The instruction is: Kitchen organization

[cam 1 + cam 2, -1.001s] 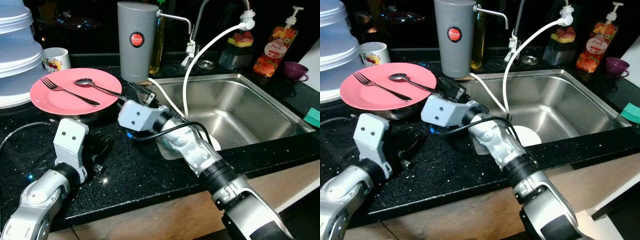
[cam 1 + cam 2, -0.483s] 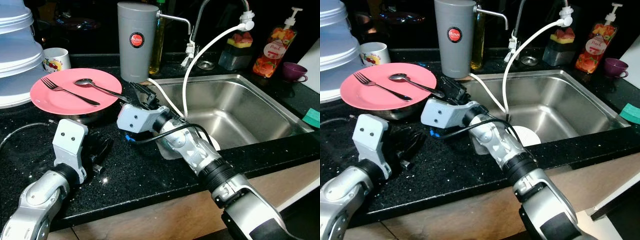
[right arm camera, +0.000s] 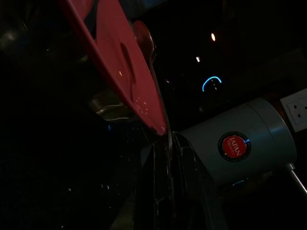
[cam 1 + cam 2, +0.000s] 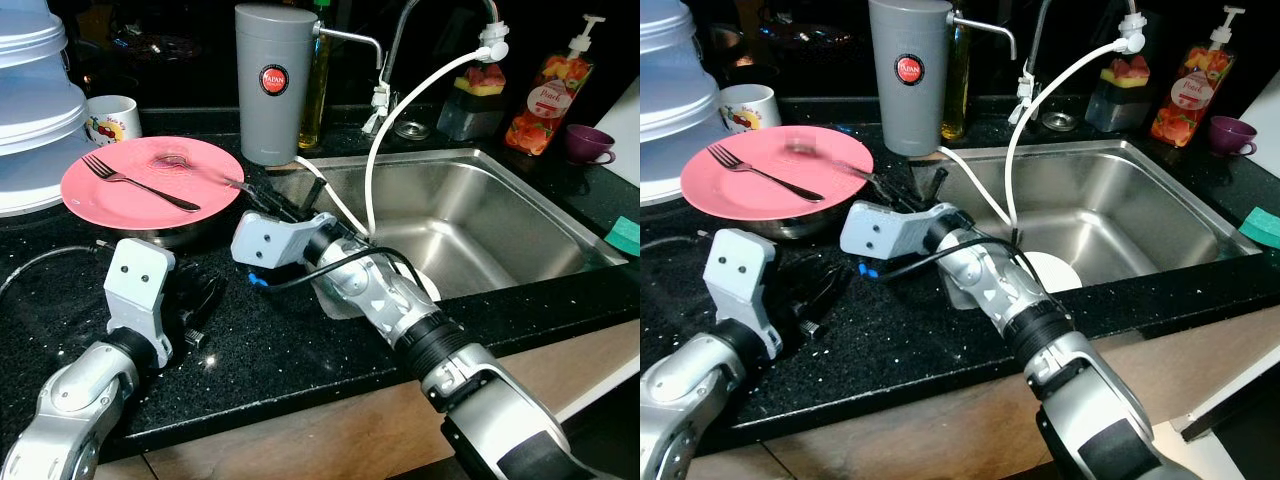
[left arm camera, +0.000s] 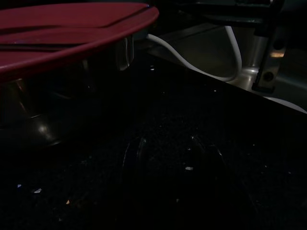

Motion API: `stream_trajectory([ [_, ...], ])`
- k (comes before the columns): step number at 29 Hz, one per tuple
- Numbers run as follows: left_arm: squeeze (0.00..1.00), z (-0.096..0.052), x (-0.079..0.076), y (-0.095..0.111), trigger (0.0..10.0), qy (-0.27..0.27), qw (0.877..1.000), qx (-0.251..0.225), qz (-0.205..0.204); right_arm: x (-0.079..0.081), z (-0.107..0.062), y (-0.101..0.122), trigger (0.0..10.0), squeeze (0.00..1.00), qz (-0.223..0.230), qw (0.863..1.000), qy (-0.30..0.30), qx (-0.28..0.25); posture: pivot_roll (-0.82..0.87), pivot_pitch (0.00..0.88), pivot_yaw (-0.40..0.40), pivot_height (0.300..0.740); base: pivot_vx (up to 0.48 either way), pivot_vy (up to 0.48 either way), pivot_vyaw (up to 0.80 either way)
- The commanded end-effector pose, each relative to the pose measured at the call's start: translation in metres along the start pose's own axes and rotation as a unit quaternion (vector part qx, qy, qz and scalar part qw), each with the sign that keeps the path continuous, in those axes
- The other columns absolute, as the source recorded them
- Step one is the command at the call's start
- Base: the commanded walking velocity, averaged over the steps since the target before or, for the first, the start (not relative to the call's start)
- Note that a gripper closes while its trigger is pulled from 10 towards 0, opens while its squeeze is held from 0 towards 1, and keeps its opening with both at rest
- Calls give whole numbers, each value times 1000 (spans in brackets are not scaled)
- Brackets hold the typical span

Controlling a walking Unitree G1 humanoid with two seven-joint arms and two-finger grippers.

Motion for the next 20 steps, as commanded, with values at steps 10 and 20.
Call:
stream_trajectory([
  [10, 0, -1, 0, -6, 10000, 1, 1000, 16, 0, -18, 0, -5, 2392, 0, 39, 998, -44, 6, 24, 74, -79, 740, 0, 0, 0],
  [20, 0, 3, -2, -2, 10000, -8, 1000, 9, 2, -86, -53, -55, 2941, 0, 282, 941, -185, 34, 16, 76, -73, 740, 0, 0, 0],
])
Point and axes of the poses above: a point about 5 cm out from each wrist's last joint towards the gripper, its own z axis pointing out of the wrist towards the gripper, its own y axis along the axis of the wrist's last joint, x = y × z, the point moved 4 cm from there along z, pointing out of the wrist towards the gripper, and after that the axes turned 4 degrees about -z, right-handed, at the moved point
